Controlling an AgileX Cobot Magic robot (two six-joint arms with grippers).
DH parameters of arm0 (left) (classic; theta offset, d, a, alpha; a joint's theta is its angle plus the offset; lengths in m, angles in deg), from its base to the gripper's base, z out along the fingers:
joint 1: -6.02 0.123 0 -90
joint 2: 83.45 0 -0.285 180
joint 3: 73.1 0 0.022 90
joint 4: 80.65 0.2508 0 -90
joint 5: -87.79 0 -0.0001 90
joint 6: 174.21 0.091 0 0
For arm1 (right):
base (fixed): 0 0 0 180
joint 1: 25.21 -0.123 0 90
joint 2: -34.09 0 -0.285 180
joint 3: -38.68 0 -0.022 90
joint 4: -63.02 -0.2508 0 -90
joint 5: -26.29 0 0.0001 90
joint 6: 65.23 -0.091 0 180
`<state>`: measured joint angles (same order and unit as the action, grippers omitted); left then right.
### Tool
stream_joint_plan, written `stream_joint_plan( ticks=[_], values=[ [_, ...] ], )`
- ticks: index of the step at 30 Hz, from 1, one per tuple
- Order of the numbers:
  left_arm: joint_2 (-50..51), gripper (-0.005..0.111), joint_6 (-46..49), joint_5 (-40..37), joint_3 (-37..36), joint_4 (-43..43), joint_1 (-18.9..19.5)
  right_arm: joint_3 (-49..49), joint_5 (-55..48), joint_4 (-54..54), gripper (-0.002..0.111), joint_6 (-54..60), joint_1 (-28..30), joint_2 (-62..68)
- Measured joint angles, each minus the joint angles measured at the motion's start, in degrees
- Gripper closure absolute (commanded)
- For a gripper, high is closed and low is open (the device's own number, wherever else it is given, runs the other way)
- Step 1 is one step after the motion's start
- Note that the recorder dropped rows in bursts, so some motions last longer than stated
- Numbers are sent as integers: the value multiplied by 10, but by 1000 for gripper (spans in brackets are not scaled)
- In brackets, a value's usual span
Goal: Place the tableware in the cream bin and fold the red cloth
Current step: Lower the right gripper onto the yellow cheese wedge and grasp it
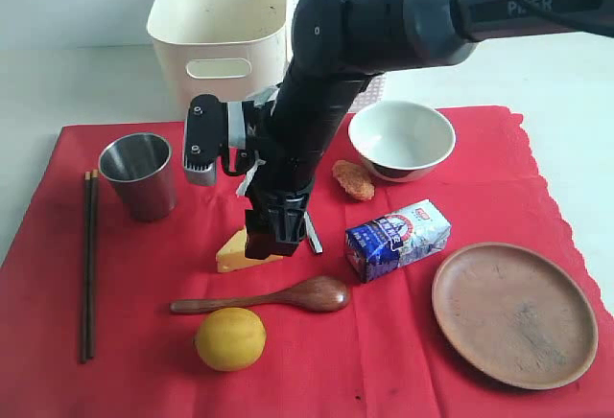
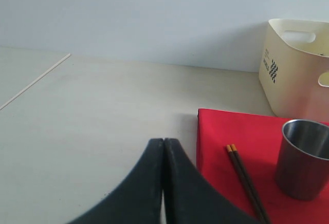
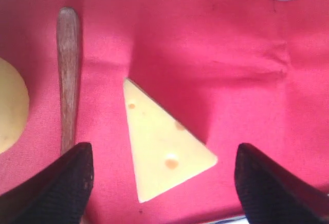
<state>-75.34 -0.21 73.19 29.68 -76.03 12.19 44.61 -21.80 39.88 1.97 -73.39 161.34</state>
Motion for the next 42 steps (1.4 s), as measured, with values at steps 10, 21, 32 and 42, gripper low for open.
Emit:
stream_joint_plan(
  ticks=[10, 21, 32, 42],
  values=[
    [0, 106, 0, 0, 0, 0, 0, 0, 38, 1, 36, 3, 0, 26],
    [0, 106, 0, 0, 0, 0, 0, 0, 49, 0, 46, 4, 0, 51],
    [0, 106, 0, 0, 0, 0, 0, 0, 69, -1, 84, 3, 0, 54],
    [0, 106, 0, 0, 0, 0, 0, 0, 71, -4, 87, 2, 0, 54]
  ],
)
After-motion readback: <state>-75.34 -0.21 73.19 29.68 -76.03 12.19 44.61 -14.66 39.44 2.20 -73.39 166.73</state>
